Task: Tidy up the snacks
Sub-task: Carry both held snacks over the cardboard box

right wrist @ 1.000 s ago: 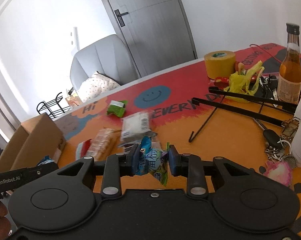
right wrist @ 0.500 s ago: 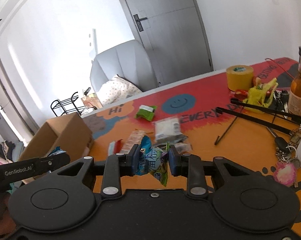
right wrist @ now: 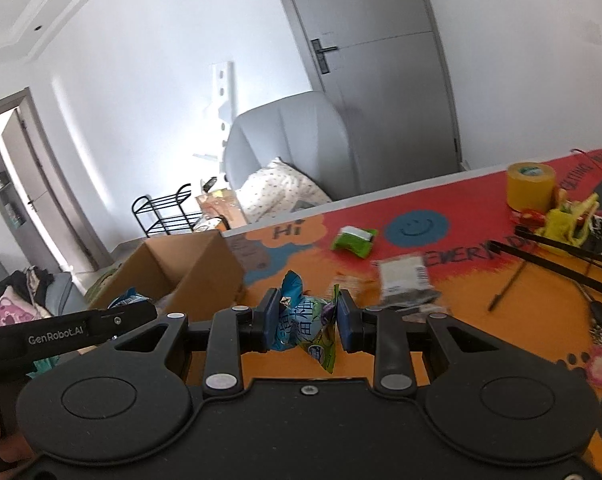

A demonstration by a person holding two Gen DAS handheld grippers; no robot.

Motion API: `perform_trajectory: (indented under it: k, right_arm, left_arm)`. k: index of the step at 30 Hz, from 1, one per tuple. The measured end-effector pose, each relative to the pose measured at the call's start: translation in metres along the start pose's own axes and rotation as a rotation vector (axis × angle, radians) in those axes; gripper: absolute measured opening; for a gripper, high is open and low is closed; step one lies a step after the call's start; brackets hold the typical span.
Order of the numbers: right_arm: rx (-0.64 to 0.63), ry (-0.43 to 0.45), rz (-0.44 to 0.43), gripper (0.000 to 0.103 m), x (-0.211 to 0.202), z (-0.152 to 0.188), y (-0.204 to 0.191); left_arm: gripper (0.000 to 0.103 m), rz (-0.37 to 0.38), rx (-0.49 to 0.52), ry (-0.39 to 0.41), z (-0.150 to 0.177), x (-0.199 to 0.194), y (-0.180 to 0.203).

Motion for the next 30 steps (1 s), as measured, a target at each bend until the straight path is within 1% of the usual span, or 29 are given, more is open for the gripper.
perform_trajectory:
  k: [10,19,25,30]
  right_arm:
    - [-0.055,-0.003,-0.045,0.028,0.009,-0.004,-0.04]
    - [-0.102,-0.008,-0.073,0.029,0.014,-0.008,-0.072]
    - [-0.143,-0.012,-0.096,0.029,0.019,-0.011,-0.093]
    - [-0.151,-0.018,-0.114,0.029,0.025,-0.016,-0.101]
  left_arm:
    - [0.03,-0.049,-0.027,0.023,-0.006,-0.018,-0.037]
    - [0.03,-0.074,-0.053,0.036,-0.011,-0.027,-0.061]
    - [0.03,-0.081,-0.075,0.04,-0.016,-0.027,-0.077]
    - [0.03,-0.09,-0.086,0.032,-0.017,-0.022,-0.086]
Point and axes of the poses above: each gripper's, at about its wrist camera, not at the fingertips, and x roughly the way its jaws point, y to its right, z to its underside, the point moved 10 cm from there along x, roughly the way its jaws point, and after that the axes turned 10 degrees about -y, right-handed, at the moved point
